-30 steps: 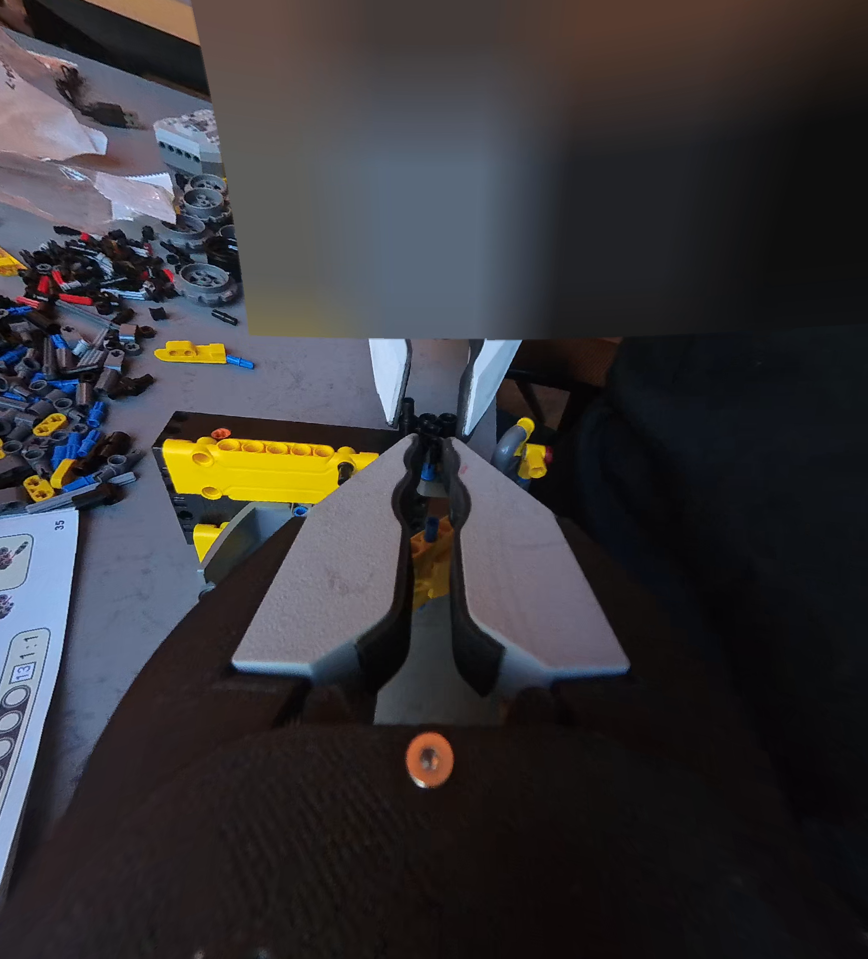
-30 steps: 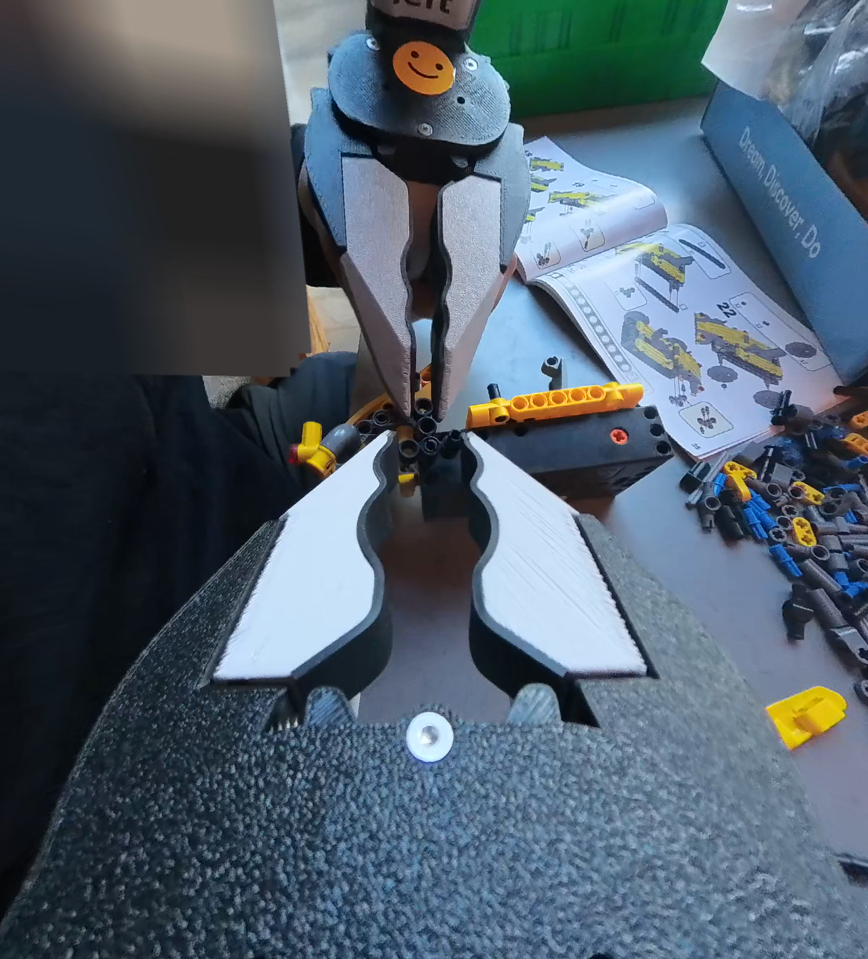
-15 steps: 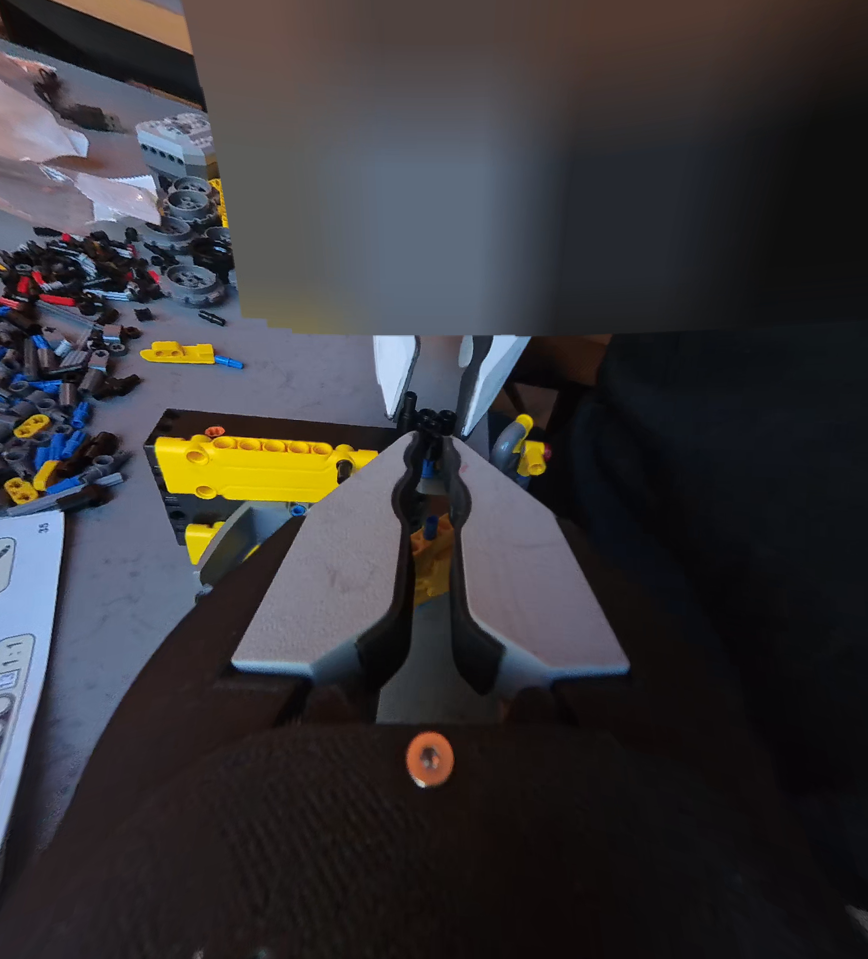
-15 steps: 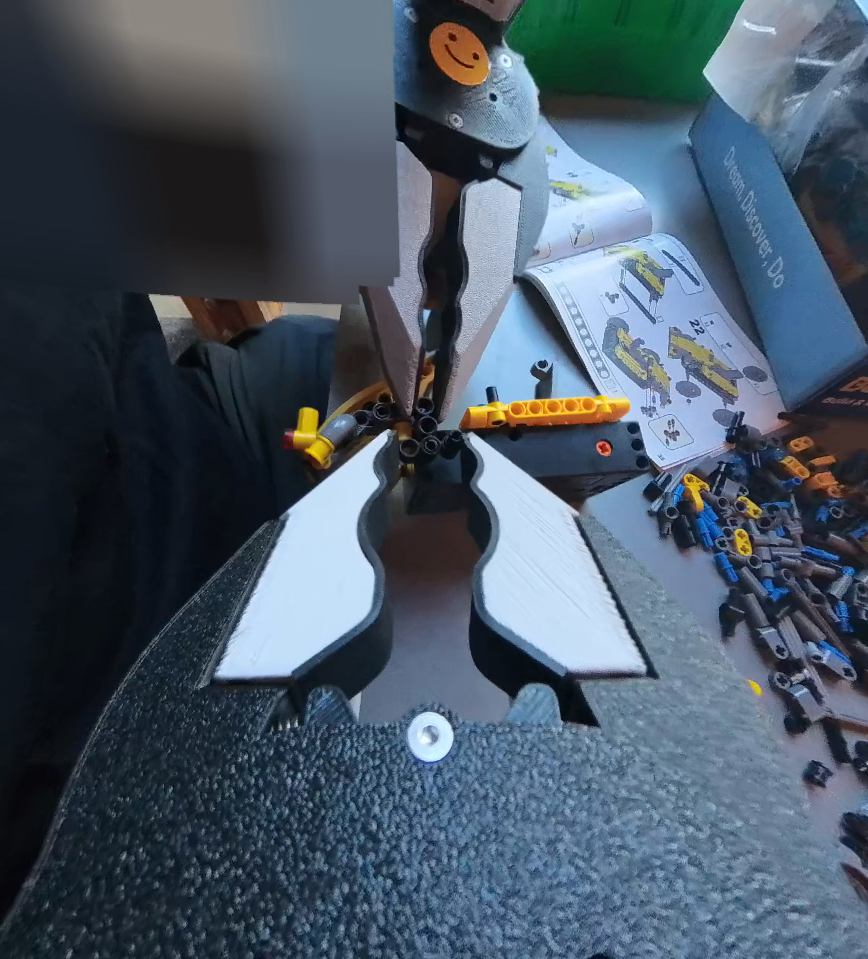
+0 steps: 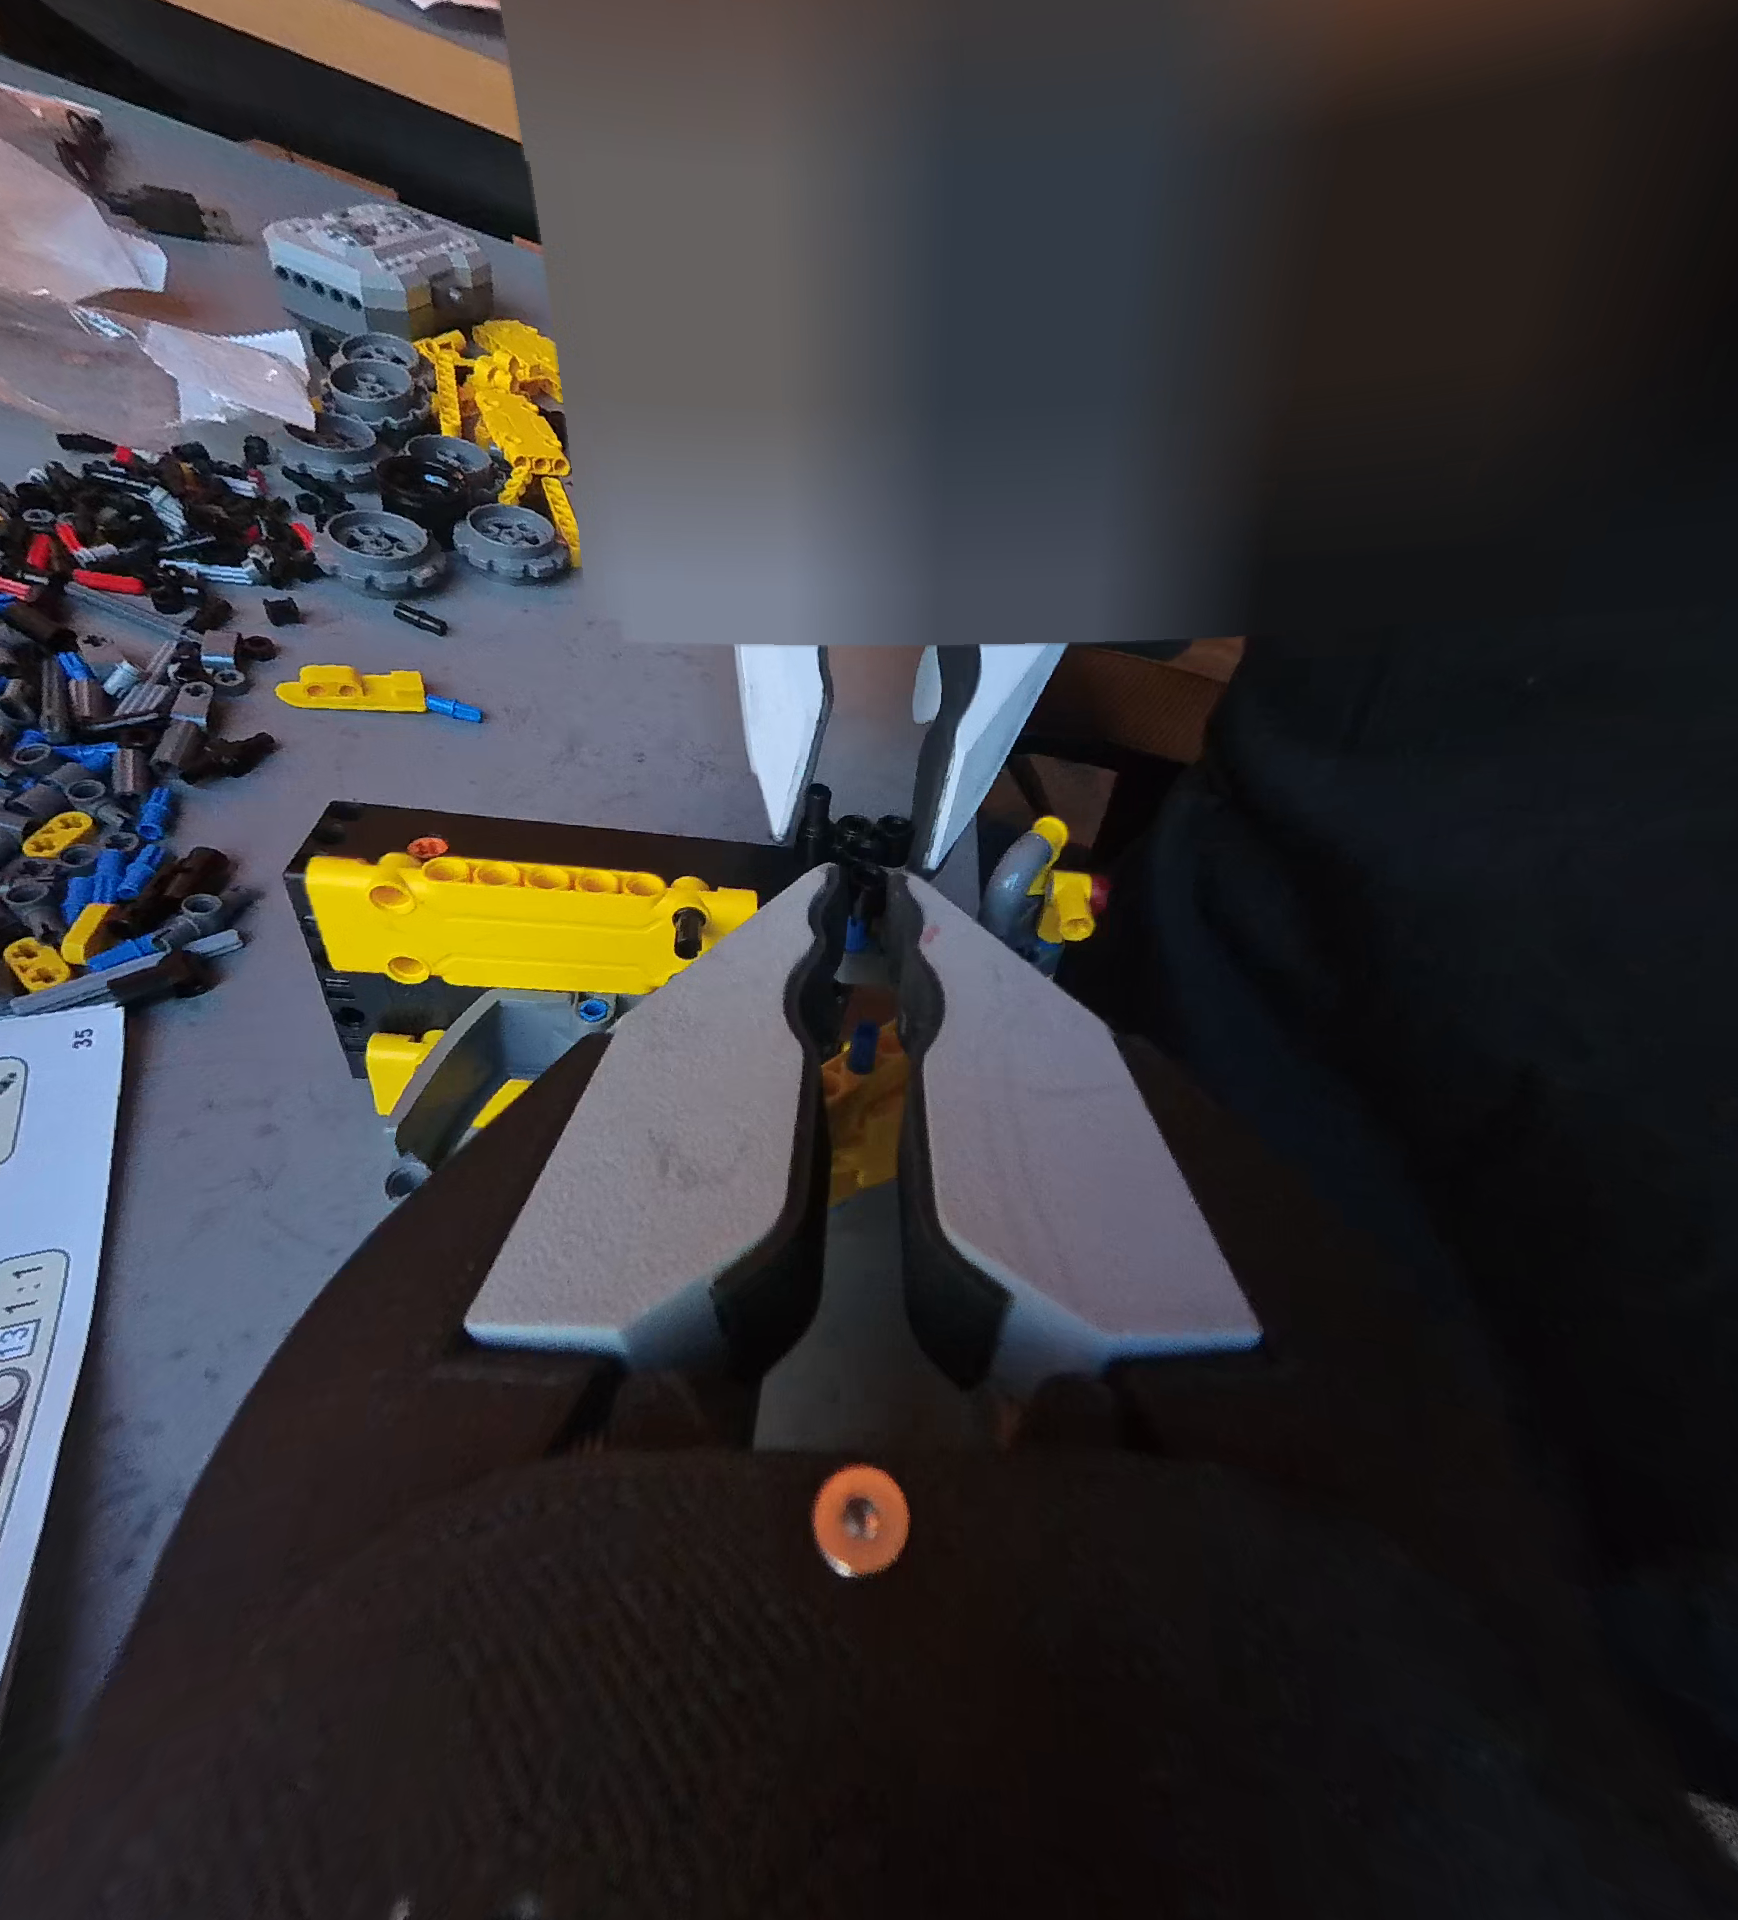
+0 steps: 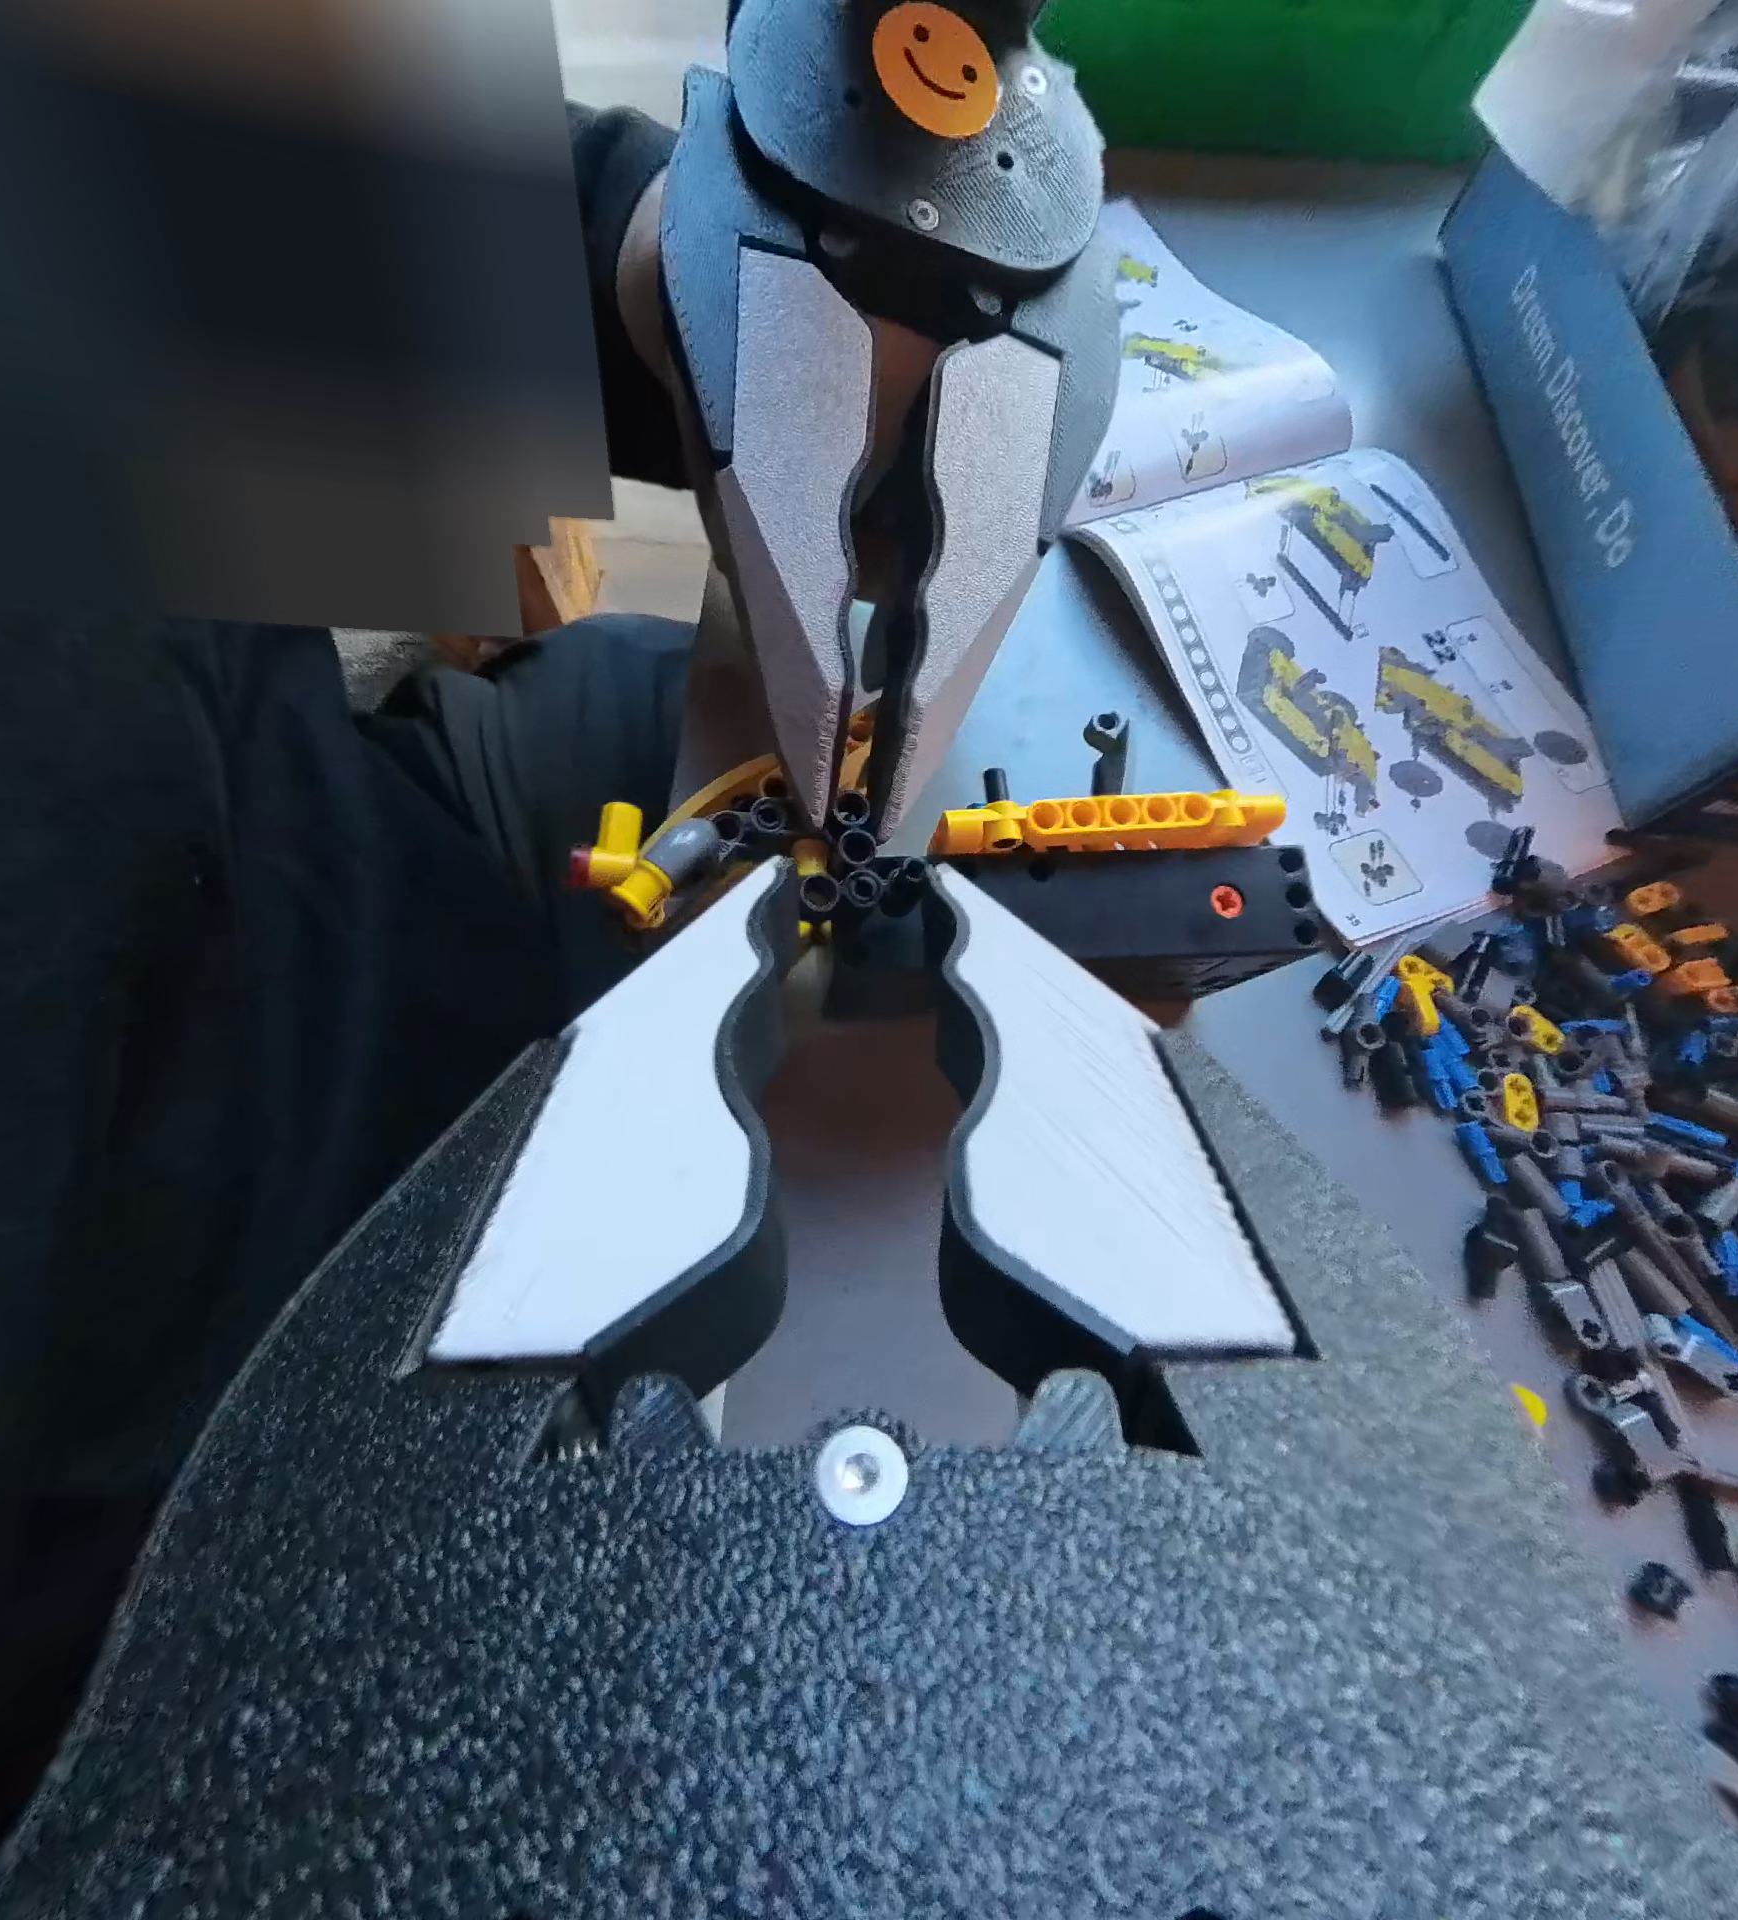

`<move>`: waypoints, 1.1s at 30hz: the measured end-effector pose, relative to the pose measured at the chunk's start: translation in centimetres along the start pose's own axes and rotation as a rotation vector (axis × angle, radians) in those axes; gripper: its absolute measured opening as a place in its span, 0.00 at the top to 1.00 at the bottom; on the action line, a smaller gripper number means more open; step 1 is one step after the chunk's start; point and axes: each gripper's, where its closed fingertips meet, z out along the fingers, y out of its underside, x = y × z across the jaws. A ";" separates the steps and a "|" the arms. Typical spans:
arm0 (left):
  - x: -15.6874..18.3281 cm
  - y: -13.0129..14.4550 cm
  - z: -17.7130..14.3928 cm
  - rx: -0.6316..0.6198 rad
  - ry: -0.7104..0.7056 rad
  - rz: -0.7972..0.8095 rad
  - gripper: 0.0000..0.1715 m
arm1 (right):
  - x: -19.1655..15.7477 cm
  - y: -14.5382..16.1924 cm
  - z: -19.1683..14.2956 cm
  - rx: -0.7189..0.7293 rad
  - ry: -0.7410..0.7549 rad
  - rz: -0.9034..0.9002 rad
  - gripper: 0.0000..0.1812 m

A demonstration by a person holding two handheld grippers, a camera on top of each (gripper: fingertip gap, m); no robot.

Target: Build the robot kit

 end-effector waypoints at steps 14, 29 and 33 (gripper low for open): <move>0.0 0.1 0.0 -0.042 -0.021 0.044 0.97 | 0.0 -0.1 0.2 0.109 0.029 -0.104 0.86; 0.0 0.1 -0.1 -0.076 -0.026 0.028 0.98 | 0.0 -0.3 0.2 0.246 -0.067 0.063 0.87; 0.0 0.0 0.2 -0.068 -0.022 0.025 0.98 | 0.1 -0.2 -0.2 0.196 -0.071 0.072 0.87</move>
